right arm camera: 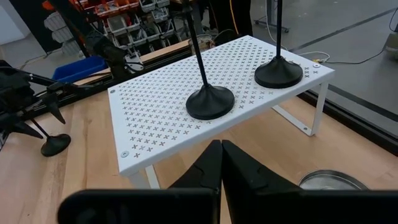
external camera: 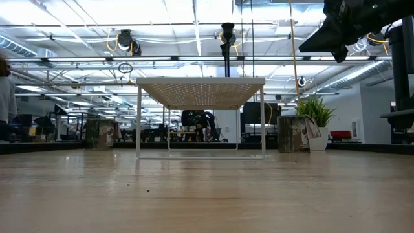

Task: Pick & Place candle stick holders
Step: Put the black candle holder on the shelf aligned with the other candle holders

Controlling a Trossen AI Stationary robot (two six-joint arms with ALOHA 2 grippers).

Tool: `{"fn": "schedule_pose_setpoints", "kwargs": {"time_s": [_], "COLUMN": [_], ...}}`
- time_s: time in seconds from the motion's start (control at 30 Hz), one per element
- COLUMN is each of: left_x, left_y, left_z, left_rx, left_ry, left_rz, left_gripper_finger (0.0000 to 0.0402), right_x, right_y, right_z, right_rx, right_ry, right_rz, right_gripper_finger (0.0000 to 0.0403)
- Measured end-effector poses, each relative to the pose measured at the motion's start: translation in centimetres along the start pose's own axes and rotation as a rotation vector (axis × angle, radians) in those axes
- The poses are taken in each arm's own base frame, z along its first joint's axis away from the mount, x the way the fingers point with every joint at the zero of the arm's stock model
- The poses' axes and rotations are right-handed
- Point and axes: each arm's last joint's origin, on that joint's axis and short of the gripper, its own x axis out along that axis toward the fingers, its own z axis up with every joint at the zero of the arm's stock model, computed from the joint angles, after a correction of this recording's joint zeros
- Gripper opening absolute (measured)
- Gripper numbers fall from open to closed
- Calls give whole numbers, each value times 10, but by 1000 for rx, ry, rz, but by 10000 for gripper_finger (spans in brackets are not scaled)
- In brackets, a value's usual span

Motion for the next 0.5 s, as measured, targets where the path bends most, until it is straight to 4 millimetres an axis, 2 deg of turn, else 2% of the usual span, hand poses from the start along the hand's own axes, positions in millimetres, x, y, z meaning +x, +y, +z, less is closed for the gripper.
{"fn": "schedule_pose_setpoints", "kwargs": {"time_s": [0.5], "left_x": [9], "left_y": [-1], "left_z": [8], "left_rx": [29], "left_ry": [-5], "left_rz": [32], "left_gripper_finger": [271], "right_x": [0], "right_y": [0], "right_z": [0], "right_rx": [0], "right_ry": [0], "right_rz": [0], "right_gripper_finger": [0]}}
